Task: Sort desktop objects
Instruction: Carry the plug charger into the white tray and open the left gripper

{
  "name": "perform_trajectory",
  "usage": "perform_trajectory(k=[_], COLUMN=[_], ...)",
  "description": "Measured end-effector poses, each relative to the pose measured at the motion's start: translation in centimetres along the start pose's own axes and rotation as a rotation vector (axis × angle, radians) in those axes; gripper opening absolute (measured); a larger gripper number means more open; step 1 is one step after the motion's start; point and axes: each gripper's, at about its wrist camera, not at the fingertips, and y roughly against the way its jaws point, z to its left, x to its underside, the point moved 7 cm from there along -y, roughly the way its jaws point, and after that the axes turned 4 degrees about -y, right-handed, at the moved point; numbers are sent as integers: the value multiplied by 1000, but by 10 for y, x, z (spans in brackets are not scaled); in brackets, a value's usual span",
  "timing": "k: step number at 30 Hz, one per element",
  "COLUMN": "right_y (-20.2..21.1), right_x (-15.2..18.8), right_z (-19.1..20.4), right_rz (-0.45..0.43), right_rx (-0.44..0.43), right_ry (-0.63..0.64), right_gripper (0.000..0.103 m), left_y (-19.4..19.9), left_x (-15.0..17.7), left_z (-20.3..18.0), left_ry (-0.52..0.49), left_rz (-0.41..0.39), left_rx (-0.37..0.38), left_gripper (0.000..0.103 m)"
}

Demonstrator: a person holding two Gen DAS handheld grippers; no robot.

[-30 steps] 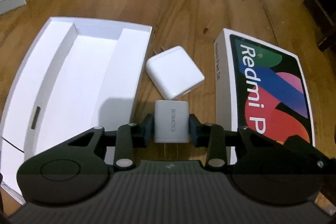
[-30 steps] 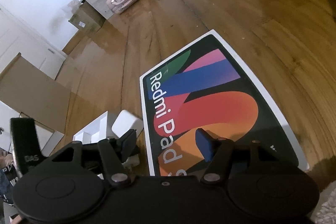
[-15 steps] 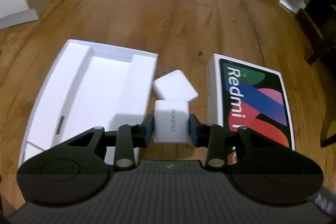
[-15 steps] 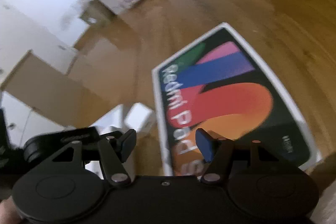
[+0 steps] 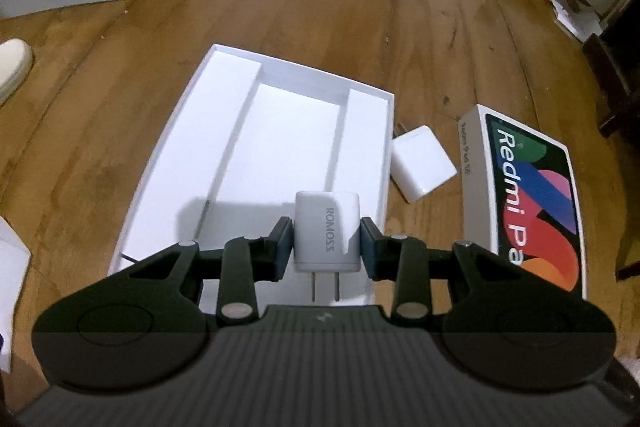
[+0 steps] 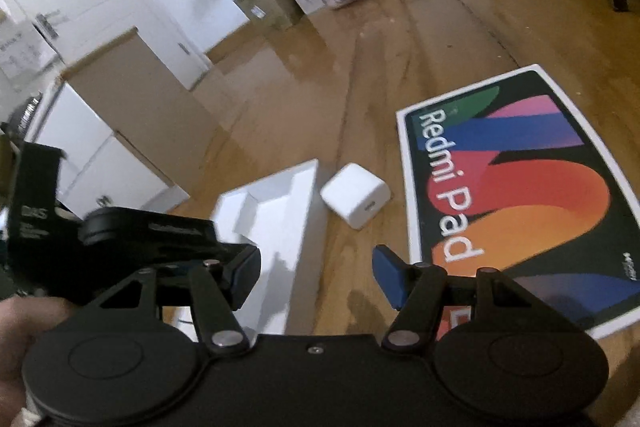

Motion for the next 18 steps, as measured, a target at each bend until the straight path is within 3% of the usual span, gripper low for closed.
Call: perform_trajectory(k=[13,18], right_y=[0,-6], right_x=[6,8], right_z=[11,8], right_rz=[3,25], right_rx=[8,21], right_ry=[91,87], right_gripper=[68,68], left_y=[-35,-45], left_x=[12,16], left_z=[20,18], left_ry=[29,-6], left_rz=[48,63], left_rx=[-58,-84], left_gripper=[35,35])
